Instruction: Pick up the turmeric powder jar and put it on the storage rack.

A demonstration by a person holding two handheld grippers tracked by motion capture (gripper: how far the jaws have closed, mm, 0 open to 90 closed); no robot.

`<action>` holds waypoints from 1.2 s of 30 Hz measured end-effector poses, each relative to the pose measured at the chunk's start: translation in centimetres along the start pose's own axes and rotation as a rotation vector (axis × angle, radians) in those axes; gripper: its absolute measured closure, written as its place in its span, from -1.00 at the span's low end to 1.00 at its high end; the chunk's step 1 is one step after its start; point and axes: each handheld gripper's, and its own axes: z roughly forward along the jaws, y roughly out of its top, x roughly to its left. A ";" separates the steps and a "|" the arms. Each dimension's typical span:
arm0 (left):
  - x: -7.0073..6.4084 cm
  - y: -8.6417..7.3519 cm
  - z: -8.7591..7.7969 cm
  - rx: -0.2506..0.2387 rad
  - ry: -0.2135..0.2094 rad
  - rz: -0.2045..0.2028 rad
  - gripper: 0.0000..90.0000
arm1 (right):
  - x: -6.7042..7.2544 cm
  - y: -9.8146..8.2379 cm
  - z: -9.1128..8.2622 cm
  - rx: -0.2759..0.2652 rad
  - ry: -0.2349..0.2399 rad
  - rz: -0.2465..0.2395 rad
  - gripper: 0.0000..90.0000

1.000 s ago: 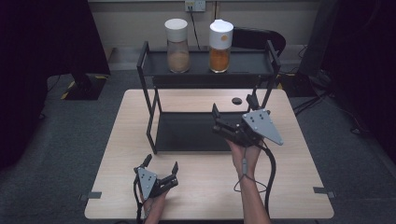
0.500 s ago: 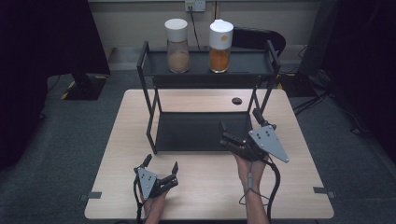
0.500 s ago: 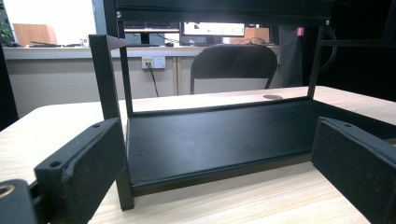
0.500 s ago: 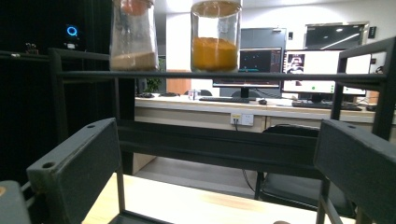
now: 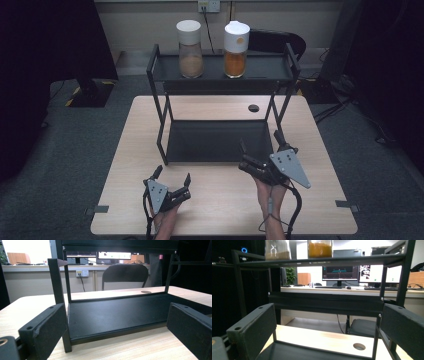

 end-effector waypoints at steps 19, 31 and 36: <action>0.0 0.0 0.0 0.001 -0.001 0.002 -0.95 | 0.9 -3.7 -1.9 0.032 -0.029 -0.009 -1.00; 0.0 0.0 0.0 0.001 0.000 0.001 -0.95 | 1.0 -6.0 -2.6 0.062 -0.033 -0.005 -1.00; 0.0 0.0 0.0 0.000 0.000 0.000 -0.95 | 0.9 -7.0 -3.0 0.060 -0.033 0.003 -1.00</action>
